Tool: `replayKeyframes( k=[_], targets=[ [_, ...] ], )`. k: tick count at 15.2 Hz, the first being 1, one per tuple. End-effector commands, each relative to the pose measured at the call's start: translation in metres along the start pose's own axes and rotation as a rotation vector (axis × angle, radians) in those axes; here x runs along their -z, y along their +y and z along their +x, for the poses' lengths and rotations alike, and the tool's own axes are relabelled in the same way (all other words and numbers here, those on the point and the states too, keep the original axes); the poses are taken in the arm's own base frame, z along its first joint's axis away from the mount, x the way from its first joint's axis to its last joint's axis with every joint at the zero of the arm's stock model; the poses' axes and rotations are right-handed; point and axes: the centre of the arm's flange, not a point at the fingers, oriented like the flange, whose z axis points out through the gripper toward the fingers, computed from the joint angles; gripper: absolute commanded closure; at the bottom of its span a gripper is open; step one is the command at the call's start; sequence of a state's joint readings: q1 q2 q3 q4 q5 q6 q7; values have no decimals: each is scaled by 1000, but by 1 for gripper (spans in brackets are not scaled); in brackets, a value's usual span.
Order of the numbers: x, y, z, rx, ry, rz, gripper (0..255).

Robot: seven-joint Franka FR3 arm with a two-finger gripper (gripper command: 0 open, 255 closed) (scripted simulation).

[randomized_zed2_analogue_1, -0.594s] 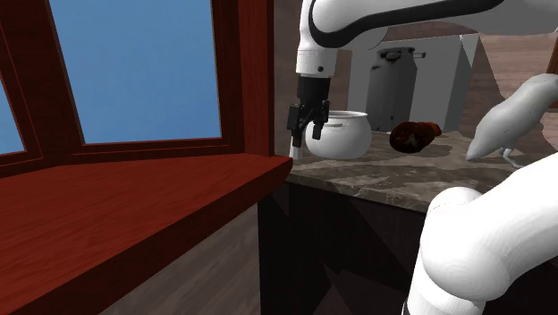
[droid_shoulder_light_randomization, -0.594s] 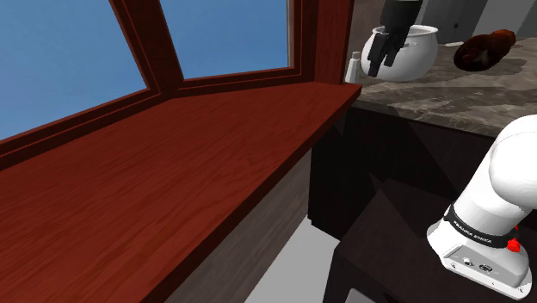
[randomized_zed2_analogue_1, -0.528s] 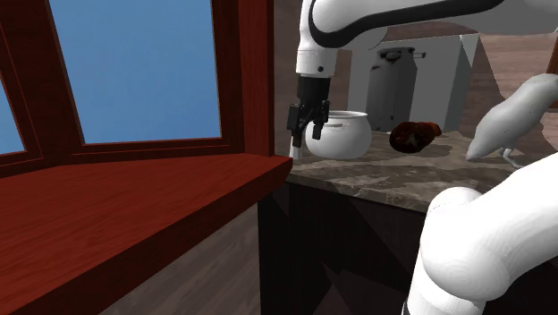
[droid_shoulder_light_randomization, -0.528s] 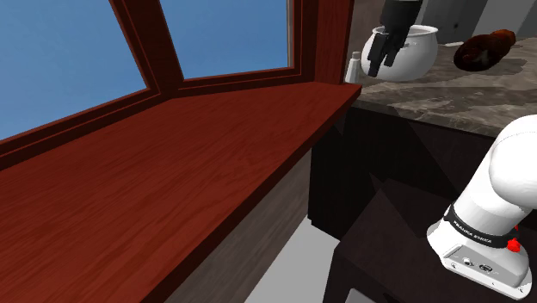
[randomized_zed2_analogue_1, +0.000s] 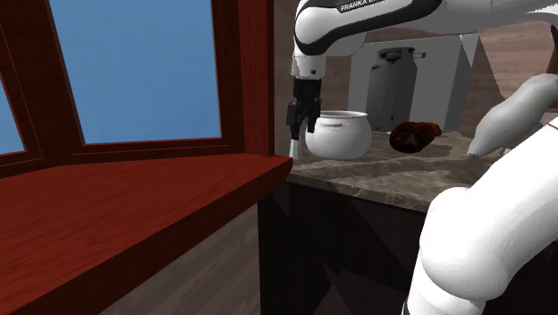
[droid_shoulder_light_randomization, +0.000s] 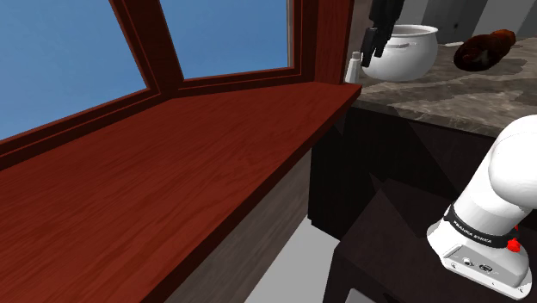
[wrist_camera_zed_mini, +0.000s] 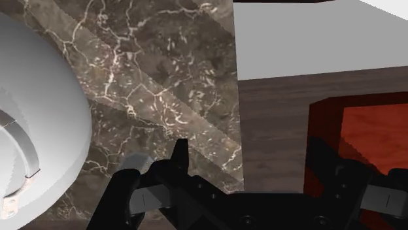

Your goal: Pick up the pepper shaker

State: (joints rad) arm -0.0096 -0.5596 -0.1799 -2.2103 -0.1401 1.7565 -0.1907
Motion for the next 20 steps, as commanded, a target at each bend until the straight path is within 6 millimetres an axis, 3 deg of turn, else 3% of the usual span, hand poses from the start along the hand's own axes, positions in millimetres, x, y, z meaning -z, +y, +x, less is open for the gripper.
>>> replayKeyframes(
  k=[1,13,20],
  targets=[
    [-4,22,15,22,-5,-7,0],
    [-21,133,118,140,-31,-46,0],
    [-57,130,115,140,-31,-46,0]
  ],
)
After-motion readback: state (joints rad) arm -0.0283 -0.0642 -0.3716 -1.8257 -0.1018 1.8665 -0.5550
